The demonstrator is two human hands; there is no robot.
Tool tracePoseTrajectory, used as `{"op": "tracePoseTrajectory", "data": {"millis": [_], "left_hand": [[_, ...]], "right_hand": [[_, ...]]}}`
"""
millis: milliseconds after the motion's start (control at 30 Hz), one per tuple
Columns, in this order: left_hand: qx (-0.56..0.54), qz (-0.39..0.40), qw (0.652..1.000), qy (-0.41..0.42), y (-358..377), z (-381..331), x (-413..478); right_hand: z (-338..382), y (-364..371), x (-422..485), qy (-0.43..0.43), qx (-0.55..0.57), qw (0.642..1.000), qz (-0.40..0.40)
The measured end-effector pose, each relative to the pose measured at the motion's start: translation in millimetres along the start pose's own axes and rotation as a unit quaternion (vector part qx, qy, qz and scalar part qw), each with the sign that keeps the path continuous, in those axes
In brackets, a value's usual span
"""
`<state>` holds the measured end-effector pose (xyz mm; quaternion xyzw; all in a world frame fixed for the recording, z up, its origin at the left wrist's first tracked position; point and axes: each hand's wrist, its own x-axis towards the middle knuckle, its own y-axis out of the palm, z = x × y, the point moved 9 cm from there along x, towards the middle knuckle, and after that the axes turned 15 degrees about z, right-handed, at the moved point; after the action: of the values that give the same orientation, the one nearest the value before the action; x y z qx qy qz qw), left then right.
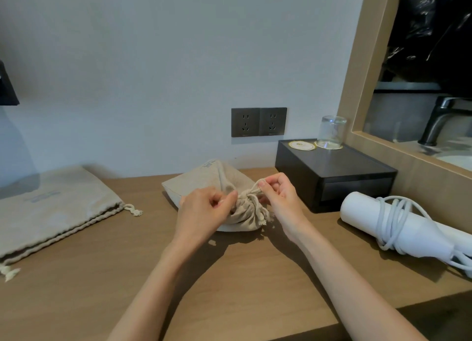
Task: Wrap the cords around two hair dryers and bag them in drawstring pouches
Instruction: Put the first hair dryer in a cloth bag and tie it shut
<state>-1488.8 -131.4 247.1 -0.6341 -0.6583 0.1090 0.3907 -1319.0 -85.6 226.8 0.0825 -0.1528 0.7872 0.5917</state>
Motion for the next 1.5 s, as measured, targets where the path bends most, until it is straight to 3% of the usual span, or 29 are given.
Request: {"op": "tracePoseTrajectory", "data": {"millis": [133, 233, 433, 567, 667, 767, 867, 967, 1100, 1233, 1367, 1500], "left_hand": [[-0.216, 0.066, 0.973, -0.054, 9, 15, 6], [-0.287, 0.088, 0.951, -0.079, 16, 14, 5], [-0.160, 0.093, 0.982, -0.046, 27, 4, 1], [-0.138, 0.084, 0.986, -0.043, 25, 6, 2], [-0.140, 0.037, 0.988, -0.054, 13, 11, -1], [-0.208, -0.086, 0.970, -0.089, -12, 30, -6], [-0.129, -0.169, 0.958, -0.191, -29, 54, -15], [-0.158, -0.119, 0.942, -0.272, -17, 72, -18], [-0.264, -0.017, 0.931, -0.252, 15, 77, -7], [-0.288, 0.007, 0.936, -0.201, 24, 71, 0], [-0.341, 0.021, 0.917, -0.206, 18, 77, -2], [-0.411, 0.029, 0.883, -0.223, 19, 90, -7]], "right_hand": [[-3, 3, 2, 0.011, -0.025, 1.000, 0.001], [-1, 2, 2, 0.002, -0.062, 0.998, -0.004], [6, -19, -2, -0.028, -0.140, 0.988, -0.065], [0, -21, -1, -0.011, -0.143, 0.988, -0.057], [-6, -18, 2, 0.007, -0.082, 0.997, -0.004], [-5, -16, 4, 0.013, -0.008, 1.000, 0.024], [-5, -15, 4, 0.022, -0.016, 1.000, 0.006], [-10, 2, 4, 0.065, -0.039, 0.995, 0.065], [-19, 24, 4, 0.087, -0.050, 0.983, 0.153], [-22, 35, -1, 0.079, -0.088, 0.972, 0.204], [-15, 29, -3, 0.061, -0.122, 0.976, 0.168], [-13, 5, -1, 0.040, -0.133, 0.990, 0.032]]}}
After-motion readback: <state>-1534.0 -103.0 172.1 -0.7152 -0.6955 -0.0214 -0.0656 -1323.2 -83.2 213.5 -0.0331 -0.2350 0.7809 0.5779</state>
